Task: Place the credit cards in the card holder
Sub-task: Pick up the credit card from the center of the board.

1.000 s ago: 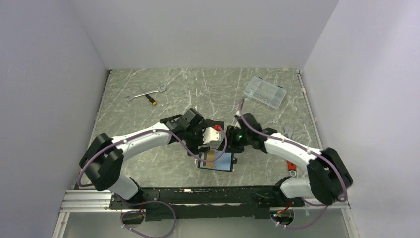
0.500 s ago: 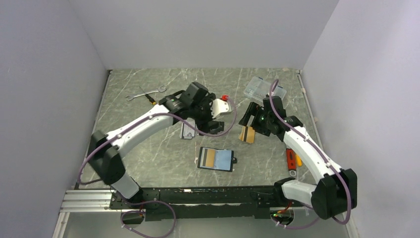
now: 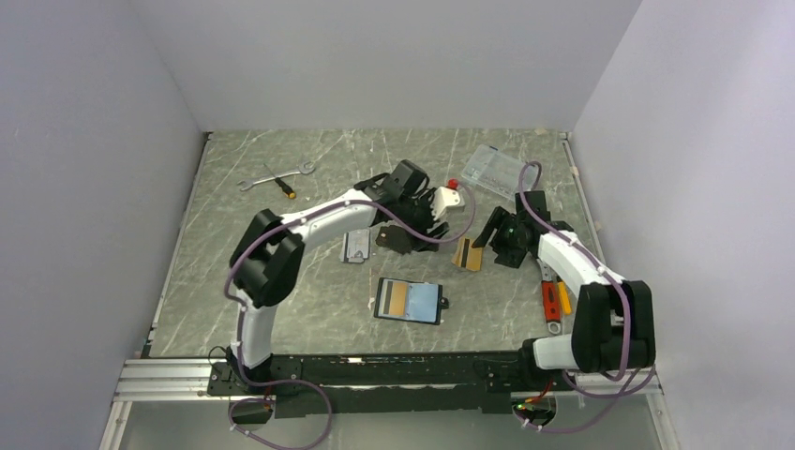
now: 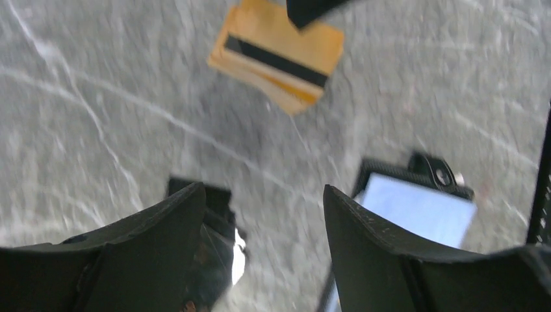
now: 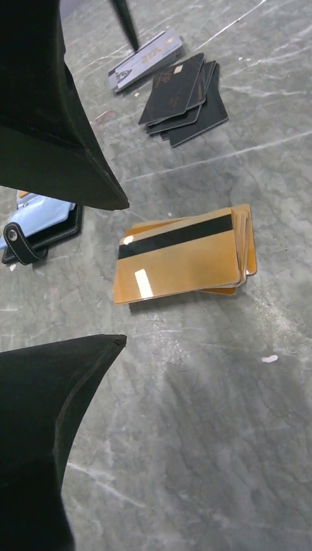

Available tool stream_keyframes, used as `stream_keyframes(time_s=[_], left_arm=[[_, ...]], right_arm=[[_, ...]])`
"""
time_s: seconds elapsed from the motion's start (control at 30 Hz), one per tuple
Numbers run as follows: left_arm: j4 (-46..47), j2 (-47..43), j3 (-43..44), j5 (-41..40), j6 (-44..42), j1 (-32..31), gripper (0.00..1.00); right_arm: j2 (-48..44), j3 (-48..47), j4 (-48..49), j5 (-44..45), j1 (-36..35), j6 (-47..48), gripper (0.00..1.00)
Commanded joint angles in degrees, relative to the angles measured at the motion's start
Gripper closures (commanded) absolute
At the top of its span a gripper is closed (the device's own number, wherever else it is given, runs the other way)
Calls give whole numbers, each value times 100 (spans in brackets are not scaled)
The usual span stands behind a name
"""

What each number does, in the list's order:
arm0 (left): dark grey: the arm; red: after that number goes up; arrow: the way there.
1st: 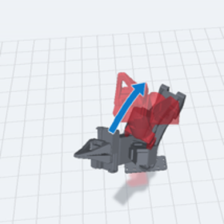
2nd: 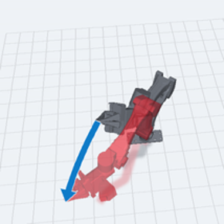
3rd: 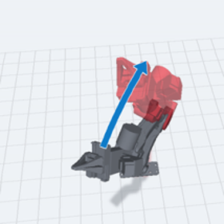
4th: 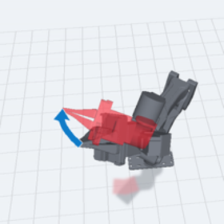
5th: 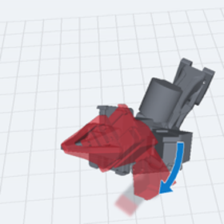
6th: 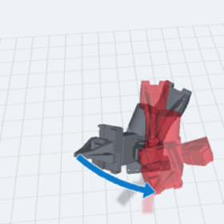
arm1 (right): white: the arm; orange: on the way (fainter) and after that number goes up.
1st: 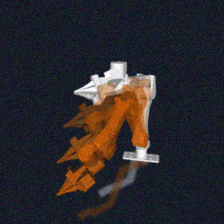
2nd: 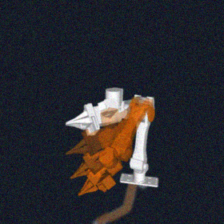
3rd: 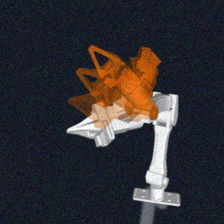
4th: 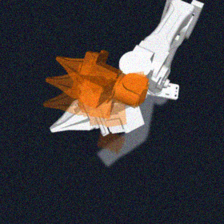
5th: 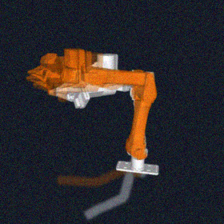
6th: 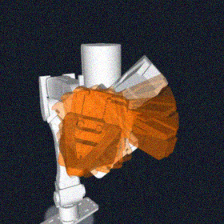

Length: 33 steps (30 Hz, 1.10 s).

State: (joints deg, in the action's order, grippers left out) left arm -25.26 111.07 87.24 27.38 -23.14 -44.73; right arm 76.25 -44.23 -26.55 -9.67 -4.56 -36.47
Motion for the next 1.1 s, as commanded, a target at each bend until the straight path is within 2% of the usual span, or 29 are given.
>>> stream_keyframes(time_s=[0.0, 0.1, 0.23, 0.33, 0.53, 0.73, 1.07], left_arm=[[466, 707, 915, 771, 164, -20, 26], [643, 893, 1081, 935, 288, -21, 17], [382, 988, 1218, 1167, 224, -44, 20], [411, 814, 917, 1148, 152, -36, 22], [434, 428, 524, 1046, 143, 48, 20], [460, 110, 161, 1026, 233, 195, 21], [498, -148, -198, 895, 120, 336, 22]], right_arm=[[360, 101, 678, -392, 122, 115, 28], [844, 33, 881, -427, 172, 113, 28], [1224, -142, 1061, -347, 241, 148, 25], [1551, -336, 1154, -368, 253, 127, 23], [2166, -677, 961, -222, 135, 110, 26], [2261, -746, 582, 126, -373, -79, 30], [1763, -157, 623, 171, -1089, -769, 31]])
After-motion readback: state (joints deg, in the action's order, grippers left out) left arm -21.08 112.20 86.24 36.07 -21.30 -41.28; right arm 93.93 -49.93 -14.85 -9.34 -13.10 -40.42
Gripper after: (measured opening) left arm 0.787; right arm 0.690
